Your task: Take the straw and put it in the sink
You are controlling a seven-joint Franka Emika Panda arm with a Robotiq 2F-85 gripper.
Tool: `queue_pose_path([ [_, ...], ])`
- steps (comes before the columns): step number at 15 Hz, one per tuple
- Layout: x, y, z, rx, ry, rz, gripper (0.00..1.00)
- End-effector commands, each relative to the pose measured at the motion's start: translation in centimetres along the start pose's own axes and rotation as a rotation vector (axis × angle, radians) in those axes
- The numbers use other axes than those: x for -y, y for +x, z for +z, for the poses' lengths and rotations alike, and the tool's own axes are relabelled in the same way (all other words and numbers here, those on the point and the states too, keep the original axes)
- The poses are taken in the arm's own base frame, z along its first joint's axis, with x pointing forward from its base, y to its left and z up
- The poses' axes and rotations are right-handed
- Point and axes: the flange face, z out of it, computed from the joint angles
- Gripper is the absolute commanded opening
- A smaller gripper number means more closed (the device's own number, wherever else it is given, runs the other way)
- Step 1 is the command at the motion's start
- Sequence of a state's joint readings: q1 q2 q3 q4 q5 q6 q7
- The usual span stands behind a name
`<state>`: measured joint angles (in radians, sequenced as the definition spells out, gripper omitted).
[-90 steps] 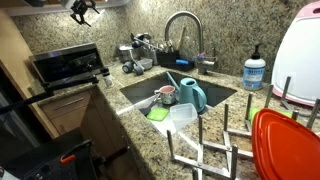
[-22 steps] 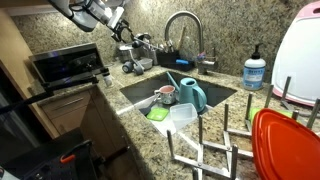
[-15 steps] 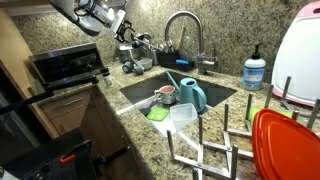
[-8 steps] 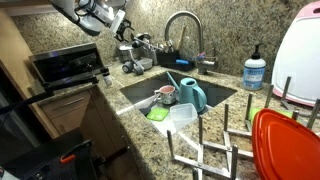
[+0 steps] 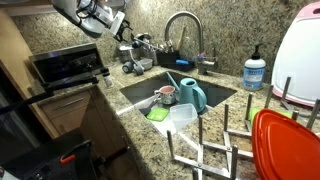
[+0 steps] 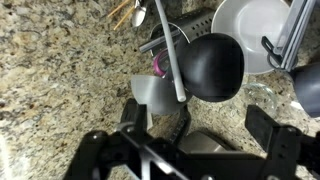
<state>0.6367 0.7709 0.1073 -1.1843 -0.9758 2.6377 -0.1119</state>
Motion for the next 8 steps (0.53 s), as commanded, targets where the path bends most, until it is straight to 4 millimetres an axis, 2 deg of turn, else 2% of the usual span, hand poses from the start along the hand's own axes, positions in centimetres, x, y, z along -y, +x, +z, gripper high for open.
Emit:
queue_pose_path([
  [1,0.50,0.71,0.28,-0.006,0.011,-0.052,1.00],
  [4,0.74,0.71,0.47,0.003,0.019,-0.087,1.00],
  [8,0.10,0.66,0.04,0.025,0.023,-0.095,1.00],
])
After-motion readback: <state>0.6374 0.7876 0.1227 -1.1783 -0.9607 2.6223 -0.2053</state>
